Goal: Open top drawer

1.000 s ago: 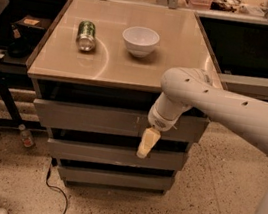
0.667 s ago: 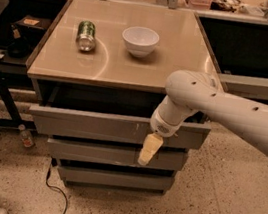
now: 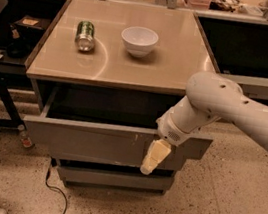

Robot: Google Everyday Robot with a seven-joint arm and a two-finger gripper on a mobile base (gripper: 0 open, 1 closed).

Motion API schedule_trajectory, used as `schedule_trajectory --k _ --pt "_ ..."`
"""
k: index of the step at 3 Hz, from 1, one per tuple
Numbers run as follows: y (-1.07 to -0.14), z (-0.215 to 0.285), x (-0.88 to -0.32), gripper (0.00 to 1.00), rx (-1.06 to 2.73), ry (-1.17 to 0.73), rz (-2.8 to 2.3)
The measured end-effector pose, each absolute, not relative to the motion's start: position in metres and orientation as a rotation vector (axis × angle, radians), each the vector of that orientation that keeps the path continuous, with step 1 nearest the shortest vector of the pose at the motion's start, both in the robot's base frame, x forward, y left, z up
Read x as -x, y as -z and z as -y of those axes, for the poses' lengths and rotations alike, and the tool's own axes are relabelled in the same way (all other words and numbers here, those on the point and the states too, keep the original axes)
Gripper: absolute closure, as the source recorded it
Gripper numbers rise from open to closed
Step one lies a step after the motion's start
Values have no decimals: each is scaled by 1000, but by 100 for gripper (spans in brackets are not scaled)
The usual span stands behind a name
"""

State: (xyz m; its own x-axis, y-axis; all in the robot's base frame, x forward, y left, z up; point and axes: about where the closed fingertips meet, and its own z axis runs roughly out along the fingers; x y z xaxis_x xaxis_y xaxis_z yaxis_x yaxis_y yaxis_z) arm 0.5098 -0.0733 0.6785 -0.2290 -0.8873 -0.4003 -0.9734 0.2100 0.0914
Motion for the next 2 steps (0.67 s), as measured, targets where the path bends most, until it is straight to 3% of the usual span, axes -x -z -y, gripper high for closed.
schedule_trajectory --k 2 --pt "-691 77 -486 0 1737 -538 -2222"
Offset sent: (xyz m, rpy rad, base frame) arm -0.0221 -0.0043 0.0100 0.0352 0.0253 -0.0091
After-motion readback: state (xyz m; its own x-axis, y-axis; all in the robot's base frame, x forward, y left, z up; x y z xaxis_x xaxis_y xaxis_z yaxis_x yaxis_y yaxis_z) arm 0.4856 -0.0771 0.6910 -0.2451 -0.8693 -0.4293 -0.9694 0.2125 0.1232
